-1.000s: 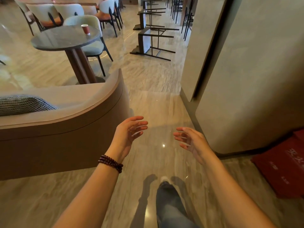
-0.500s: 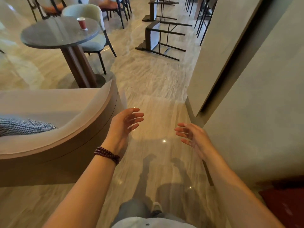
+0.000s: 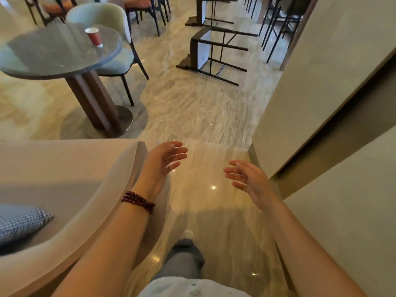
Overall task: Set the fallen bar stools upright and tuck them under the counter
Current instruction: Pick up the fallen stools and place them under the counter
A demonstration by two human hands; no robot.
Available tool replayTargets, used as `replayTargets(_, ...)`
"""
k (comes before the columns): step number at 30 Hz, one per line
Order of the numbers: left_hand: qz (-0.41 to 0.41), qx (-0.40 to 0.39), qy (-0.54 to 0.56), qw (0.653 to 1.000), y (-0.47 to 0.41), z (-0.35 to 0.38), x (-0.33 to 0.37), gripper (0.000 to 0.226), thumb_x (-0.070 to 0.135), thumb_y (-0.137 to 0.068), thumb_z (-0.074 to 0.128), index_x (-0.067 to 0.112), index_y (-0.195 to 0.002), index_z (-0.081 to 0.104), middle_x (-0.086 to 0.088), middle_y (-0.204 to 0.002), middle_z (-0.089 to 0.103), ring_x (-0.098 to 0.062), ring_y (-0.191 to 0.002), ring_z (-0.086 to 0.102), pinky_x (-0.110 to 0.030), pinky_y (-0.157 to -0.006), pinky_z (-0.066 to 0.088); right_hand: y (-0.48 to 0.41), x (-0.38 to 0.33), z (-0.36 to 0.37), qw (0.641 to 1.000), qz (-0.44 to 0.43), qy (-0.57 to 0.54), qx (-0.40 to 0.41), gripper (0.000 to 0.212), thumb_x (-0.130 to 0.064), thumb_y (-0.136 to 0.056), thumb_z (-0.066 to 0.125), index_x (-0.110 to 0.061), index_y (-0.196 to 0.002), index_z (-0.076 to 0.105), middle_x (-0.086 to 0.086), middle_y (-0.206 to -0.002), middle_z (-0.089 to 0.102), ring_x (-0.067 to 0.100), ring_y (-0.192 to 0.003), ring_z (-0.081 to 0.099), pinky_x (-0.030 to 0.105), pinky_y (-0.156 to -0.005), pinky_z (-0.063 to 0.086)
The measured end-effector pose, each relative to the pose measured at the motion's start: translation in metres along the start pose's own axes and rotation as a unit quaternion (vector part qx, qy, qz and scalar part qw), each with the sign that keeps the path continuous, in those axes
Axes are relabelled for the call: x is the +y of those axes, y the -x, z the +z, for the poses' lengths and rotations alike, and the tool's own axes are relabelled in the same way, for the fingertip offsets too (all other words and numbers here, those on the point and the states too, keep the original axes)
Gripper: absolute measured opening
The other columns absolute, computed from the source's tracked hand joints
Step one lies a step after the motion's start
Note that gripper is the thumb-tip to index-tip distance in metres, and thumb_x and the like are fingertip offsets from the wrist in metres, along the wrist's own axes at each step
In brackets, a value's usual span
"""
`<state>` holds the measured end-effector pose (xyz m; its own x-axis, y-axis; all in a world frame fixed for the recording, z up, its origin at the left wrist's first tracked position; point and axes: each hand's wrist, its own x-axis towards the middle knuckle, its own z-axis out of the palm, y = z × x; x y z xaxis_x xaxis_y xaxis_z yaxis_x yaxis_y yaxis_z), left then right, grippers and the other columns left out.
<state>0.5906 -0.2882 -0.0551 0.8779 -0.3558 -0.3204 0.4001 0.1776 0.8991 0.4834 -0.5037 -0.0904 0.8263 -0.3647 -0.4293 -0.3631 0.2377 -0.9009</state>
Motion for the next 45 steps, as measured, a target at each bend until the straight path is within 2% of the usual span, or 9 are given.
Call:
replayTargets(3, 0.001, 0.006, 0.004, 1.0, -0.057, -0.003, 0.028, 0.02, 0.016, -0.094, 0.048, 0.01, -0.095, 0.067, -0.008, -0.093, 0.072, -0.024, -0.093, 0.066, -0.037, -0.088, 0.048, -0.053, -0.034, 0.015, 1.0, -0.006, -0.005, 0.013, 0.022, -0.025, -0.097, 0.049, -0.016, -0.112, 0.064, 0.006, -0.099, 0.075, 0.023, -0.098, 0.069, 0.042, -0.09, 0.049)
replayTargets(7, 0.012, 0.015, 0.013, 1.0, -0.126, -0.006, 0.059, 0.021, 0.013, -0.094, 0.046, 0.01, -0.1, 0.065, -0.009, -0.101, 0.069, -0.023, -0.098, 0.063, -0.037, -0.088, 0.048, -0.118, -0.072, 0.029, 0.997, -0.018, -0.06, 0.04, 0.025, -0.024, -0.097, 0.05, -0.017, -0.12, 0.059, 0.007, -0.101, 0.074, 0.024, -0.098, 0.069, 0.039, -0.086, 0.051)
replayTargets(11, 0.007, 0.041, 0.019, 0.999, -0.192, -0.003, 0.081, 0.021, 0.012, -0.092, 0.047, 0.009, -0.104, 0.065, -0.009, -0.105, 0.068, -0.022, -0.099, 0.063, -0.035, -0.086, 0.05, -0.175, -0.104, 0.039, 0.997, -0.024, -0.061, 0.033, 0.026, -0.022, -0.096, 0.05, -0.014, -0.119, 0.06, 0.008, -0.102, 0.074, 0.024, -0.099, 0.069, 0.04, -0.089, 0.05)
replayTargets(16, -0.01, 0.05, 0.032, 0.998, -0.283, 0.011, 0.102, 0.018, 0.01, -0.092, 0.049, 0.01, -0.099, 0.066, -0.008, -0.097, 0.07, -0.02, -0.092, 0.065, -0.036, -0.086, 0.05, -0.265, -0.134, 0.04, 0.998, -0.01, -0.056, 0.013, 0.024, -0.022, -0.096, 0.049, -0.013, -0.115, 0.062, 0.009, -0.102, 0.074, 0.026, -0.101, 0.067, 0.041, -0.089, 0.05)
replayTargets(25, 0.009, 0.05, 0.043, 0.998, -0.462, 0.052, 0.162, 0.017, 0.009, -0.092, 0.049, 0.009, -0.097, 0.065, -0.008, -0.093, 0.07, -0.02, -0.086, 0.066, -0.031, -0.077, 0.05, -0.443, -0.221, 0.025, 0.999, -0.001, -0.049, -0.014, 0.021, -0.021, -0.098, 0.048, -0.015, -0.11, 0.064, 0.01, -0.101, 0.074, 0.025, -0.099, 0.068, 0.042, -0.092, 0.048)
replayTargets(31, 0.02, 0.062, 0.062, 0.996, -0.564, 0.072, 0.196, 0.017, 0.008, -0.093, 0.047, 0.008, -0.096, 0.065, -0.009, -0.092, 0.07, -0.021, -0.085, 0.066, -0.032, -0.078, 0.049, -0.547, -0.275, 0.023, 0.999, 0.004, -0.035, -0.023, 0.023, -0.018, -0.097, 0.049, -0.012, -0.112, 0.065, 0.011, -0.099, 0.074, 0.026, -0.096, 0.069, 0.04, -0.086, 0.049)
replayTargets(40, 0.019, 0.09, 0.08, 0.993, -0.715, 0.047, 0.235, 0.017, 0.012, -0.095, 0.047, 0.012, -0.107, 0.06, -0.01, -0.092, 0.071, -0.023, -0.084, 0.066, -0.034, -0.078, 0.049, -0.696, -0.327, 0.066, 0.999, 0.005, -0.037, -0.029, 0.024, -0.02, -0.098, 0.048, -0.012, -0.113, 0.065, 0.012, -0.102, 0.074, 0.026, -0.099, 0.069, 0.04, -0.088, 0.049)
replayTargets(45, 0.014, 0.082, 0.077, 0.994, -0.819, 0.02, 0.279, 0.017, 0.013, -0.095, 0.046, 0.013, -0.106, 0.06, -0.01, -0.092, 0.071, -0.023, -0.085, 0.066, -0.033, -0.078, 0.049, -0.794, -0.368, 0.112, 0.998, 0.002, -0.049, -0.027, 0.023, -0.02, -0.098, 0.047, -0.013, -0.11, 0.065, 0.012, -0.101, 0.074, 0.025, -0.099, 0.069, 0.037, -0.085, 0.049)
